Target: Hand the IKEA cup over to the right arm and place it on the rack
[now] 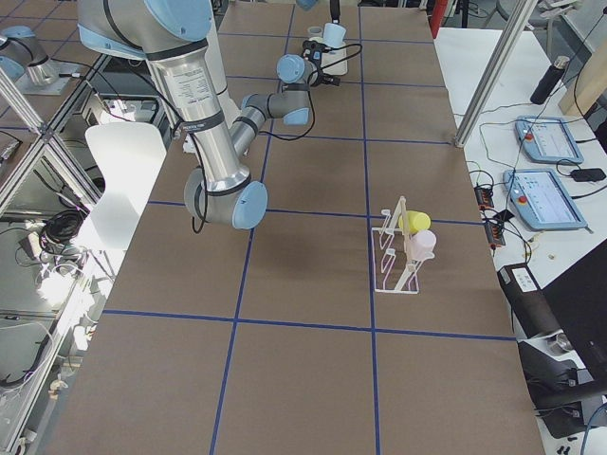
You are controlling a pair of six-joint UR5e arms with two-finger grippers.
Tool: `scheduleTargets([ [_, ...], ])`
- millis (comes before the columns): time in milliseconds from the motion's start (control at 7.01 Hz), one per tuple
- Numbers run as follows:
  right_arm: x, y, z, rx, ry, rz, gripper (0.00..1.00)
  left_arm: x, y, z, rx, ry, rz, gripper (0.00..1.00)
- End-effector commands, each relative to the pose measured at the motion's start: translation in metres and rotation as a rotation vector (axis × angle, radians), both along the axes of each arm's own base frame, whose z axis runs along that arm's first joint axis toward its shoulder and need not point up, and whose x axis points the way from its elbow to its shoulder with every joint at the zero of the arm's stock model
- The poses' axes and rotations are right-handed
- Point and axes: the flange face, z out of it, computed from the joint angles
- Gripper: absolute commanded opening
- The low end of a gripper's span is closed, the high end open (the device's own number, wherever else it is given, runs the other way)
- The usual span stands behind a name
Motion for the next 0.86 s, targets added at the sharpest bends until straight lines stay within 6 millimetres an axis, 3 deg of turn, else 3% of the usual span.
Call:
scheduleTargets([
  [0, 0.004, 0.005, -0.001, 0.033, -0.058, -0.003, 0.99, 0.034, 0.018, -0.012, 0.008, 0.020, 0.030, 0.00],
  [713, 0.004, 0.009, -0.005, 0.032, -0.072, -0.009, 0.98, 0.046, 0.022, -0.012, 0.004, 0.021, 0.032, 0.00],
])
